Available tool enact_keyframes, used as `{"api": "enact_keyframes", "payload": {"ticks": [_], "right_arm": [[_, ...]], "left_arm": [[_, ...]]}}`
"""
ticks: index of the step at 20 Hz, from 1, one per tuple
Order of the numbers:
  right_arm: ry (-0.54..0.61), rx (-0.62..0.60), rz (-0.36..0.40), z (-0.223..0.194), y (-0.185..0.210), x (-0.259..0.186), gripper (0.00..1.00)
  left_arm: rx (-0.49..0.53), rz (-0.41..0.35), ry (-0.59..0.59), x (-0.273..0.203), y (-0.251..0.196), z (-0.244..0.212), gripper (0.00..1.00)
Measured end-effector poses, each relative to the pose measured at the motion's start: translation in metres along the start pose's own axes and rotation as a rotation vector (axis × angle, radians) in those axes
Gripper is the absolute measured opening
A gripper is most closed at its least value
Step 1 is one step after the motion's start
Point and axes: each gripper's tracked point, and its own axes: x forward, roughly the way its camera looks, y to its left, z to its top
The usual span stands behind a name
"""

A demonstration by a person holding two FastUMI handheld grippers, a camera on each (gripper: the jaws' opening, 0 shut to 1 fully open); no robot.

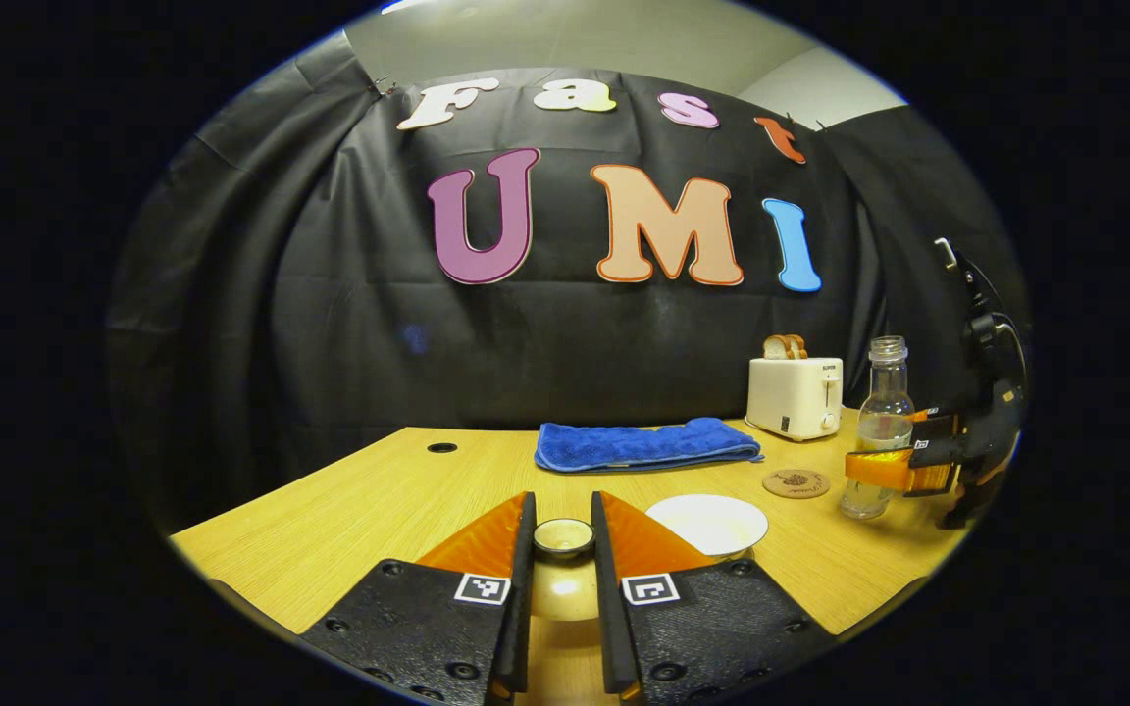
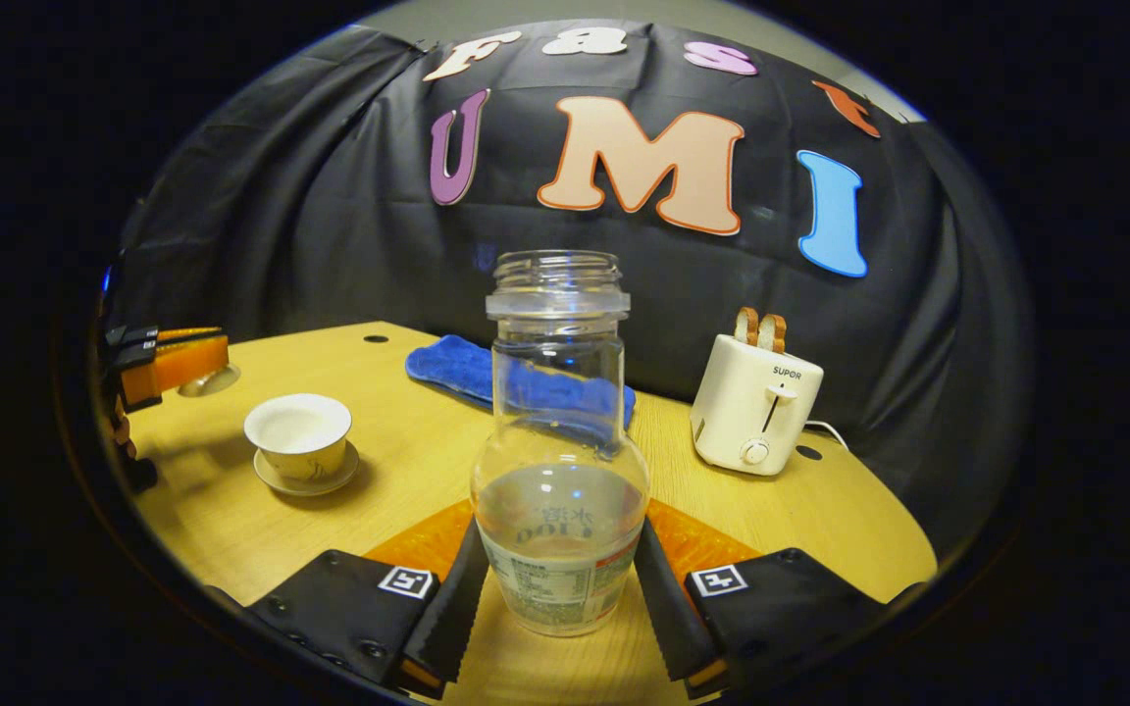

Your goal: Open the teacup lid with one hand, grasp the water bottle and pour water into the teacup with the other hand; after pouring, place the water bottle on the coaster and then close the teacup lid.

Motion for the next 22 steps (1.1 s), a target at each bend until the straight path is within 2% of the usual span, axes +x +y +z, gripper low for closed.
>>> {"api": "enact_keyframes", "payload": {"ticks": [2, 3, 8, 12, 15, 16, 22], "right_arm": [[0.0, -0.091, -0.005, 0.008, -0.004, -0.003, 0.78], [-0.008, -0.141, -0.008, 0.014, -0.004, -0.004, 0.81], [-0.084, -0.369, -0.061, 0.063, -0.013, -0.006, 0.8], [-0.105, -0.537, -0.103, 0.083, -0.009, 0.004, 0.79], [-0.112, -0.664, -0.118, 0.082, 0.001, 0.01, 0.77], [-0.109, -0.691, -0.11, 0.078, 0.008, 0.014, 0.81], [-0.085, -0.897, -0.09, 0.051, 0.042, 0.034, 0.82]], "left_arm": [[0.0, 0.001, -0.002, 0.0, 0.001, 0.0, 0.27], [0.0, 0.005, 0.0, 0.0, 0.002, 0.0, 0.27], [-0.001, 0.011, -0.001, 0.0, 0.002, 0.0, 0.27], [-0.001, 0.015, 0.0, -0.001, 0.003, -0.001, 0.27], [-0.001, 0.016, 0.0, -0.001, 0.002, 0.0, 0.27], [-0.001, 0.018, 0.0, -0.001, 0.003, -0.001, 0.27], [-0.001, 0.024, 0.001, -0.002, 0.005, -0.001, 0.27]]}}
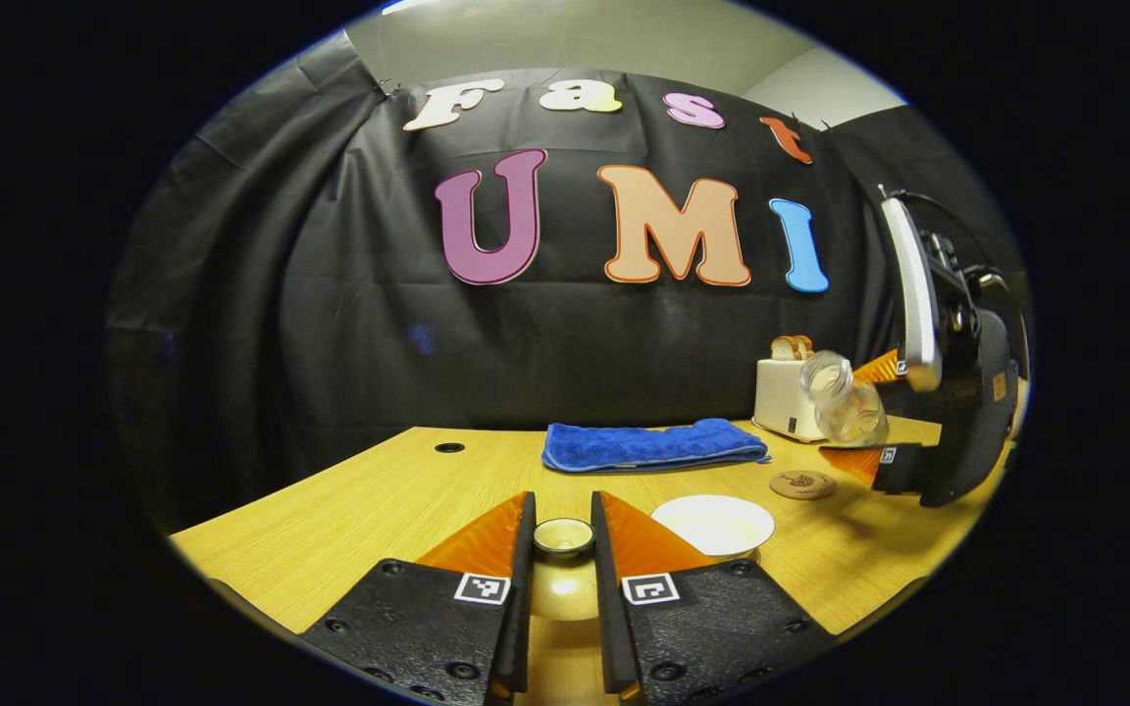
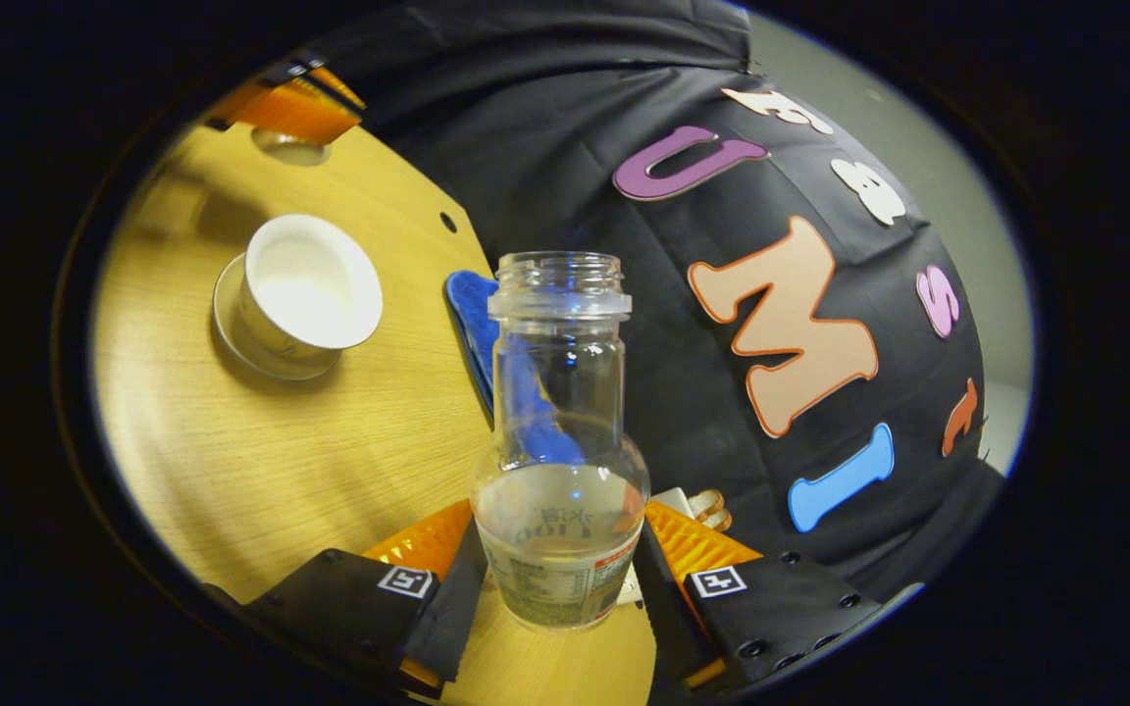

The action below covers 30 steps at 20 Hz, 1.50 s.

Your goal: Open the teacup lid with one hand, grasp the water bottle and pour water into the teacup with the other hand; after pouring, place the water bottle on the coaster and then close the teacup lid.

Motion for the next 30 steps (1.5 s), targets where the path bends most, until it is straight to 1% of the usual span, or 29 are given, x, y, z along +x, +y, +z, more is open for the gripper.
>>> {"api": "enact_keyframes", "payload": {"ticks": [1, 4, 8, 13, 16, 20, 23, 27, 30], "right_arm": [[0.002, -0.036, -0.004, -0.001, 0.004, 0.001, 0.77], [-0.005, -0.124, -0.007, 0.004, 0.012, 0.008, 0.77], [-0.013, -0.22, -0.027, 0.009, 0.011, 0.015, 0.8], [-0.057, -0.359, -0.091, 0.02, 0.003, 0.014, 0.81], [-0.089, -0.442, -0.133, 0.027, 0.0, 0.016, 0.77], [-0.099, -0.497, -0.133, 0.027, 0.004, 0.015, 0.79], [-0.118, -0.548, -0.163, 0.033, 0.001, 0.013, 0.81], [-0.139, -0.6, -0.206, 0.039, -0.008, 0.012, 0.81], [-0.16, -0.639, -0.25, 0.047, -0.017, 0.011, 0.78]], "left_arm": [[0.0, 0.0, 0.0, 0.0, 0.0, 0.001, 0.27], [0.001, 0.0, 0.0, 0.0, -0.001, 0.0, 0.27], [0.001, 0.001, 0.0, 0.0, 0.0, 0.001, 0.27], [0.002, 0.0, 0.002, 0.0, 0.0, 0.001, 0.27], [0.001, 0.0, 0.002, 0.0, 0.0, -0.001, 0.27], [0.001, 0.0, 0.001, -0.001, 0.0, 0.0, 0.27], [0.001, 0.0, 0.001, 0.001, -0.001, 0.0, 0.27], [0.0, 0.0, 0.002, -0.001, -0.001, 0.001, 0.27], [0.001, 0.0, 0.003, -0.001, 0.0, 0.0, 0.27]]}}
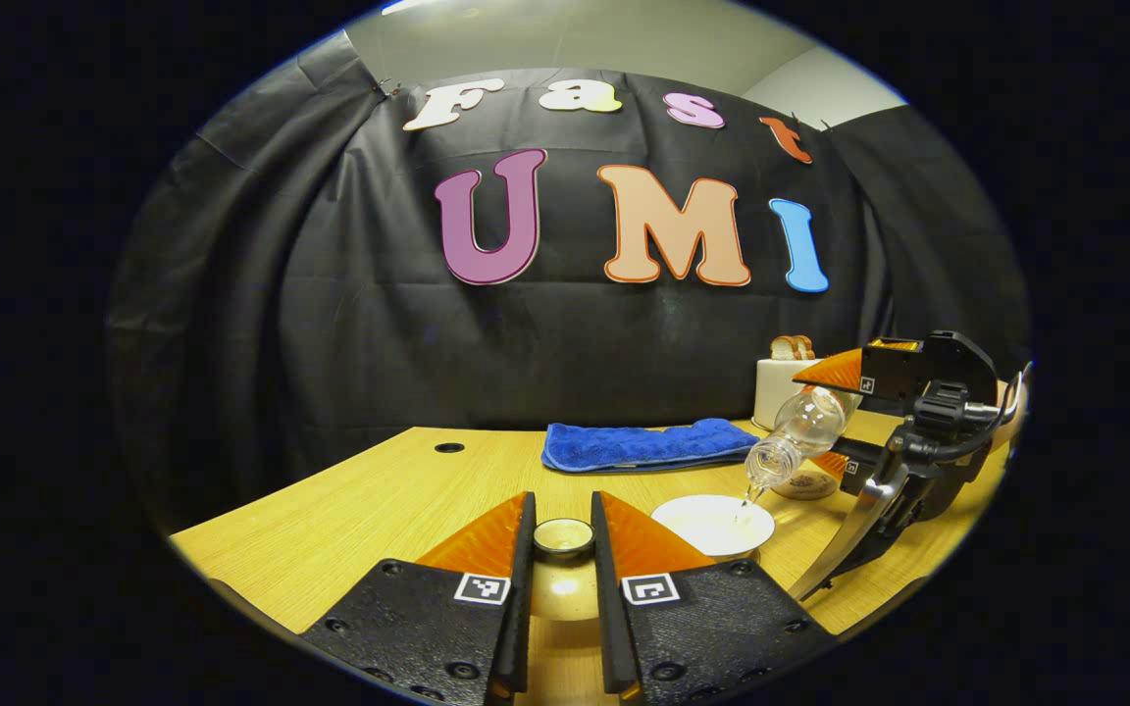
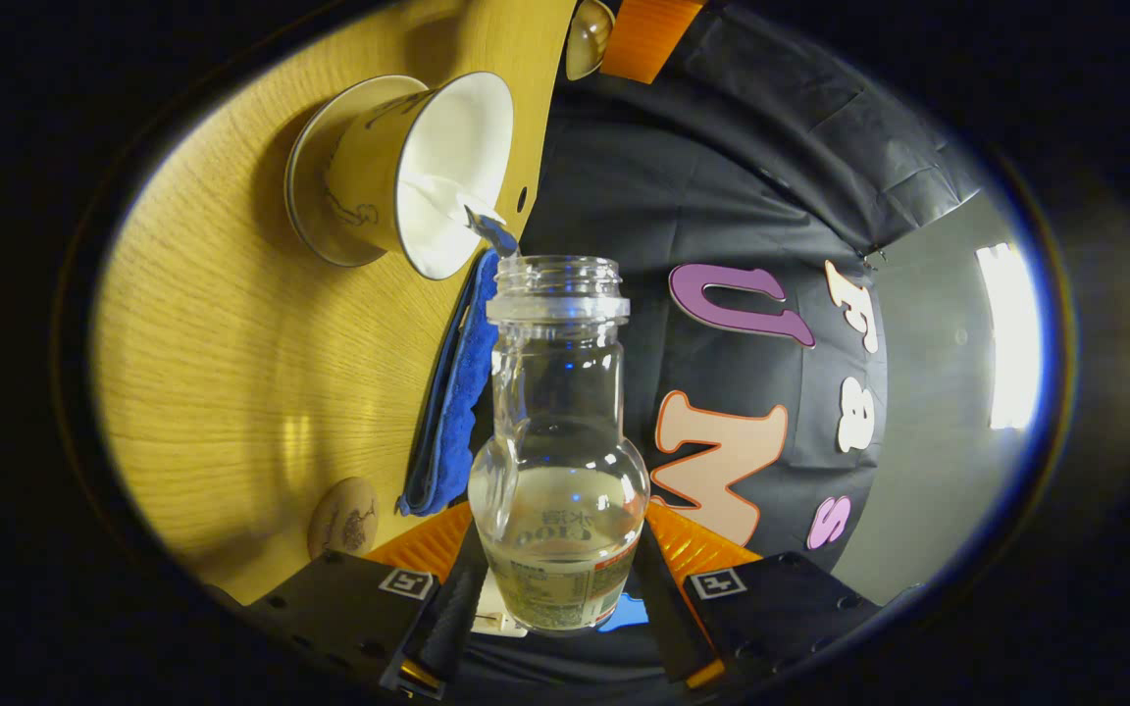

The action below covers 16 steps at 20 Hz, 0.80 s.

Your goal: Open the teacup lid with one hand, grasp the water bottle and pour water into the teacup with the other hand; after pouring, place the water bottle on the coaster and then close the teacup lid.

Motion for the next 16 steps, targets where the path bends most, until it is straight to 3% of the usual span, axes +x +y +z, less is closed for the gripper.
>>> {"api": "enact_keyframes", "payload": {"ticks": [7, 15, 16], "right_arm": [[-0.028, -0.056, -0.121, 0.0, -0.033, 0.001, 0.78], [-0.048, -0.153, -0.199, 0.003, -0.052, 0.003, 0.77], [-0.049, -0.165, -0.205, 0.004, -0.054, 0.002, 0.8]], "left_arm": [[0.0, 0.0, 0.0, 0.0, 0.0, 0.001, 0.27], [0.0, 0.002, 0.001, 0.0, 0.001, 0.002, 0.27], [0.0, 0.003, 0.001, -0.001, 0.001, 0.001, 0.27]]}}
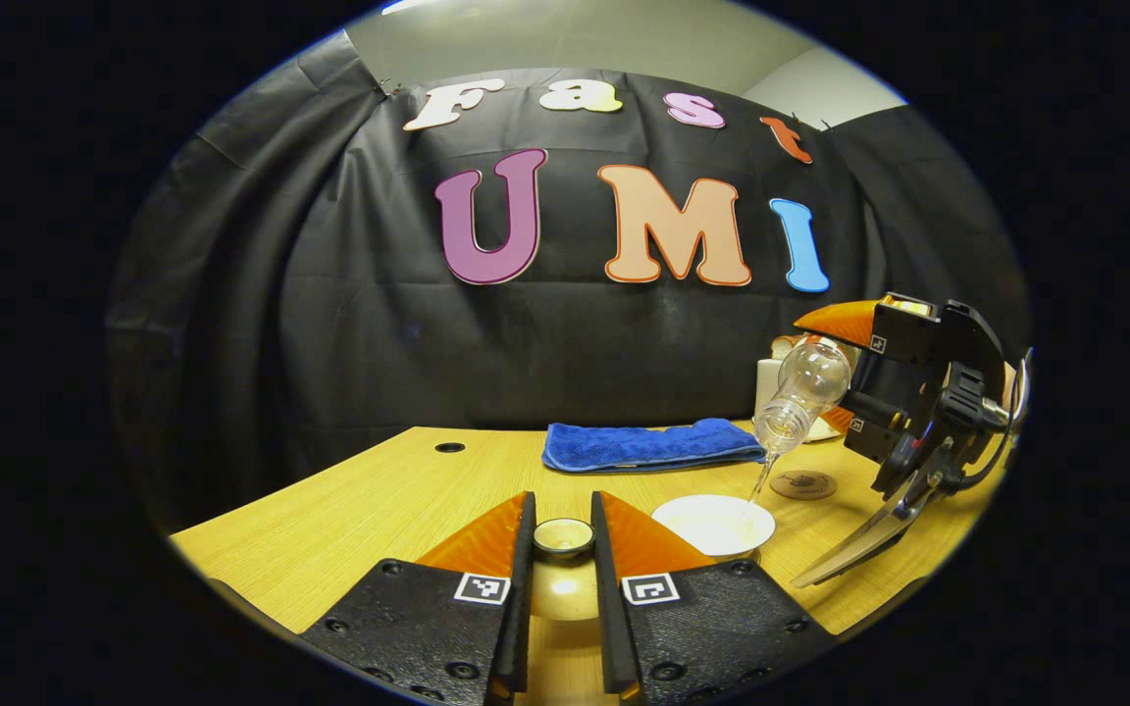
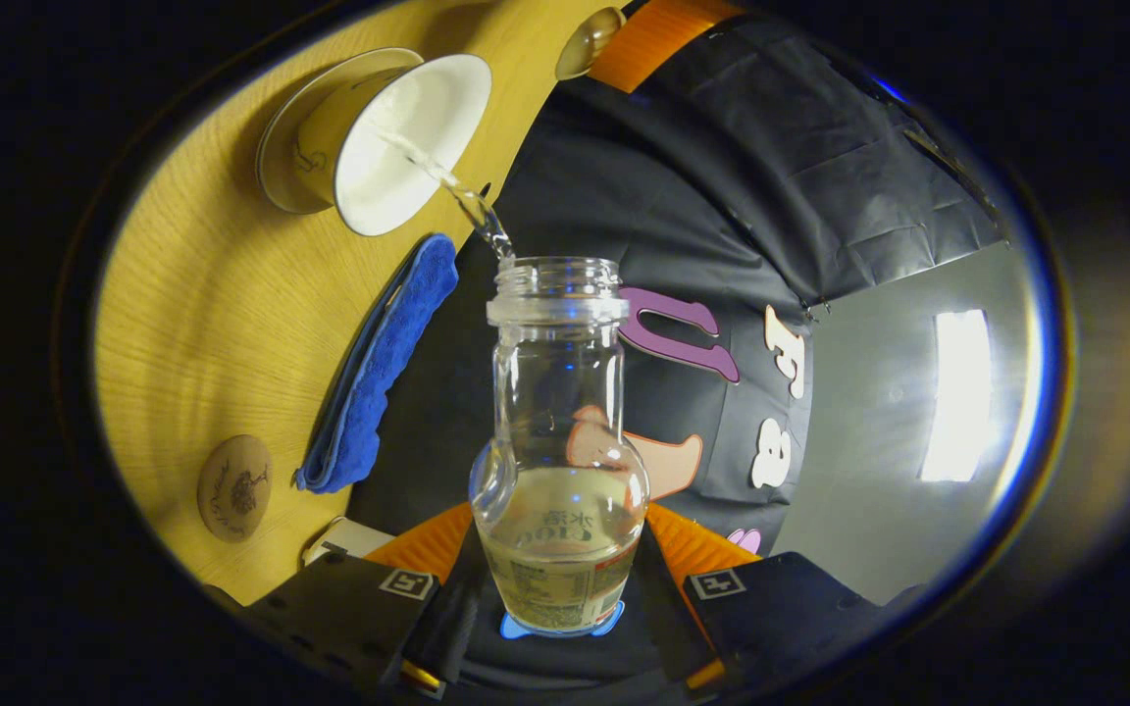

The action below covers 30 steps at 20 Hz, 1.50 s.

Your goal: Open the teacup lid with one hand, grasp the water bottle and pour water into the teacup with the other hand; after pouring, place the water bottle on the coaster and then close the teacup lid.

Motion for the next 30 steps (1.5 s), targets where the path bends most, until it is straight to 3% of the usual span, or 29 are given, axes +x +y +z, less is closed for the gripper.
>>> {"api": "enact_keyframes", "payload": {"ticks": [7, 12, 13, 16, 20, 24, 25, 27, 28, 30], "right_arm": [[-0.034, -0.05, -0.021, 0.004, -0.002, 0.0, 0.77], [-0.037, -0.027, 0.02, 0.006, 0.005, 0.004, 0.77], [-0.026, 0.023, 0.052, 0.008, 0.018, 0.004, 0.81], [0.013, 0.198, 0.157, 0.014, 0.047, -0.006, 0.82], [0.043, 0.399, 0.261, 0.024, 0.061, -0.016, 0.81], [0.103, 0.697, 0.377, 0.029, 0.074, -0.021, 0.83], [0.118, 0.778, 0.397, 0.028, 0.074, -0.025, 0.8], [0.149, 0.944, 0.425, 0.024, 0.07, -0.026, 0.83], [0.167, 1.025, 0.434, 0.021, 0.067, -0.025, 0.76], [0.205, 1.16, 0.446, 0.011, 0.063, -0.023, 0.8]], "left_arm": [[0.001, 0.0, 0.001, 0.001, 0.0, 0.0, 0.27], [0.001, -0.001, 0.001, 0.001, 0.0, 0.0, 0.27], [0.001, 0.0, 0.002, 0.002, 0.0, 0.0, 0.27], [0.001, -0.001, 0.002, 0.002, 0.0, 0.0, 0.27], [0.001, -0.001, 0.002, 0.001, 0.0, -0.001, 0.27], [0.001, -0.001, 0.002, 0.001, 0.001, -0.001, 0.27], [0.001, -0.001, 0.001, 0.002, 0.0, -0.001, 0.27], [0.001, -0.001, 0.002, 0.001, 0.0, 0.0, 0.27], [0.001, -0.001, 0.002, 0.002, -0.001, -0.001, 0.27], [0.001, -0.001, 0.001, 0.001, 0.0, 0.0, 0.27]]}}
